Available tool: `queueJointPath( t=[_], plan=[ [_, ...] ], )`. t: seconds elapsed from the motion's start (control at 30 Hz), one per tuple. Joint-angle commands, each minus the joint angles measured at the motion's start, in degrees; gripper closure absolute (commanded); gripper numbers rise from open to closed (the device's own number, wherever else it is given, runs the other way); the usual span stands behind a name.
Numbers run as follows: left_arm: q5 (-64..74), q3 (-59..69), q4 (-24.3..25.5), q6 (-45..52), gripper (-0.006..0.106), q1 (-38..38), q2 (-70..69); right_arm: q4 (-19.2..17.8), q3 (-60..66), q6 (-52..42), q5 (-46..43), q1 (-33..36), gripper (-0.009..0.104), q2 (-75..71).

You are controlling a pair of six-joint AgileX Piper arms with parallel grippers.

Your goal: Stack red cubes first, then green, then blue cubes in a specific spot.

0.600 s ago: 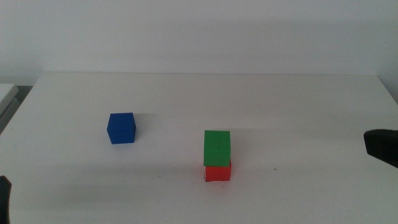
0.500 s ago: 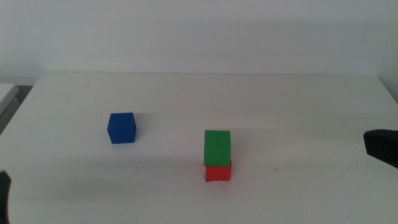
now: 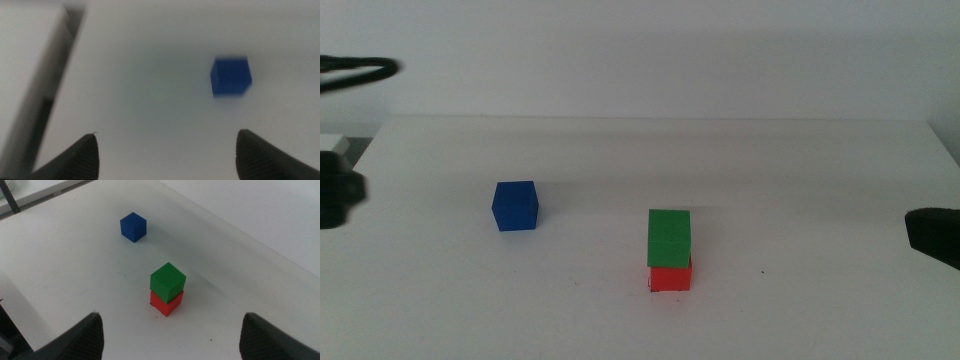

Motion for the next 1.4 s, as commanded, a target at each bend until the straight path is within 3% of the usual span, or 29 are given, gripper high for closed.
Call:
queueJointPath(
  t=[0.0,0.17,0.4,0.5,0.77,1.37],
  plan=[
    [4.3,-2.9,-2.5,2.2,0.007,-0.2,5.9,-0.5,0.2,-0.2,-0.3,-0.5,0.017,-0.1],
    [3.1,-5.9,-6.2,1.1,0.007,-1.6,16.3,-0.5,0.2,-0.2,-0.3,-0.5,0.017,-0.1],
    [9.3,-20.3,3.0,-9.3,0.007,-9.2,29.7,-0.5,0.2,-0.2,-0.3,-0.5,0.017,-0.1],
    [10.0,-26.6,4.9,-9.4,0.007,-12.0,36.6,-0.5,0.2,-0.2,-0.3,-0.5,0.017,-0.1],
    [11.8,-37.9,-3.2,-8.3,0.007,-12.3,51.7,-0.5,0.2,-0.2,-0.3,-0.5,0.017,-0.1],
    [10.3,-43.2,-3.6,-8.7,0.007,-12.3,66.2,-0.5,0.2,-0.2,-0.3,-0.5,0.017,-0.1]
  ],
)
